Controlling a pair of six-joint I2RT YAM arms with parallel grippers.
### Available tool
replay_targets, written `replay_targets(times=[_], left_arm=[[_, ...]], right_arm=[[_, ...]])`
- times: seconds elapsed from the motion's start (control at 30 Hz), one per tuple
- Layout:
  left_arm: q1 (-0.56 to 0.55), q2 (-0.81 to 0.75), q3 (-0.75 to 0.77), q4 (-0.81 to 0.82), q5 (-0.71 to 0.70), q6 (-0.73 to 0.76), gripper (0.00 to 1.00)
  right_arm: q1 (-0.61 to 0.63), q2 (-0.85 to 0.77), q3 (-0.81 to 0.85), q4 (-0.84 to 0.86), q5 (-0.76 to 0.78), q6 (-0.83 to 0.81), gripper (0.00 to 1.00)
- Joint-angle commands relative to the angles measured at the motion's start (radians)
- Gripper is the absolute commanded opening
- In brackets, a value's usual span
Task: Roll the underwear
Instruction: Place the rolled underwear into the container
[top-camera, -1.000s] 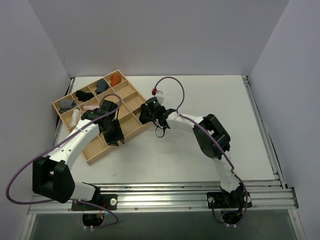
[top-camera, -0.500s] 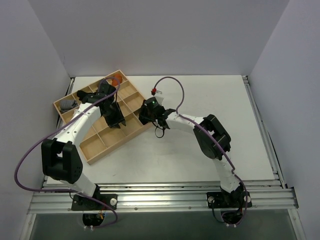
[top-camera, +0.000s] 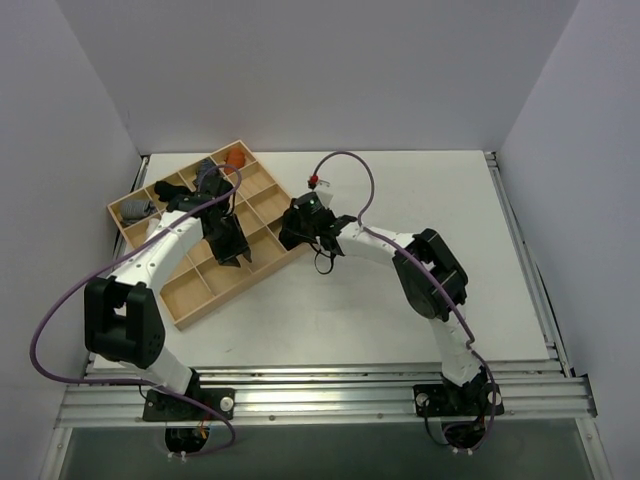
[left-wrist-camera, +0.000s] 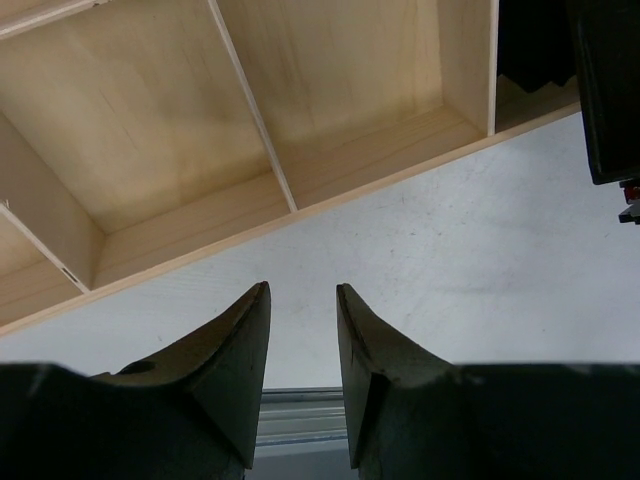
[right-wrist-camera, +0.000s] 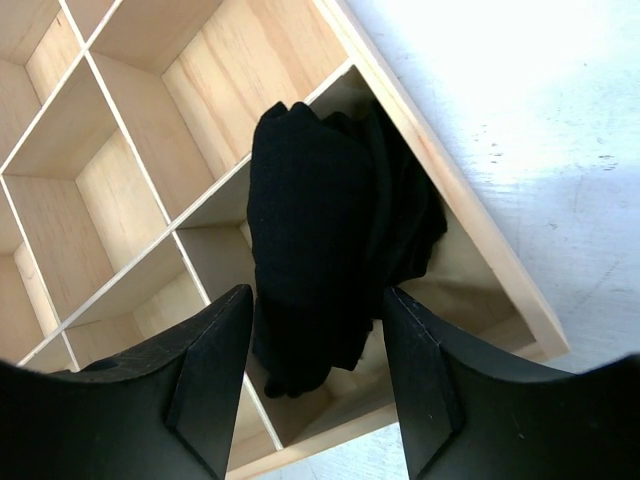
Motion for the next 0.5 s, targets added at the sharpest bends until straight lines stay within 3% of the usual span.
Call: replay_targets(times=[0.0,0.37,0.47], left_arm=[[0.004,-0.045,0.005,0.006,-0.008,0.012,0.41],[0.004,-0.071,-0.013,0.002,-0.005,0.012,0.41],[0.004,-0.076,-0.015,-0.001,-0.001,0.012,0.41]], right_arm=[[-0.009,-0.063,-0.008,-0.079,0.015,-0.019,0.5],[-0.008,-0.118,0.056,-0.131,0.038,-0.051,0.47],[-0.005,-0.112,0.09,-0.139,0.038,-0.057,0.39]])
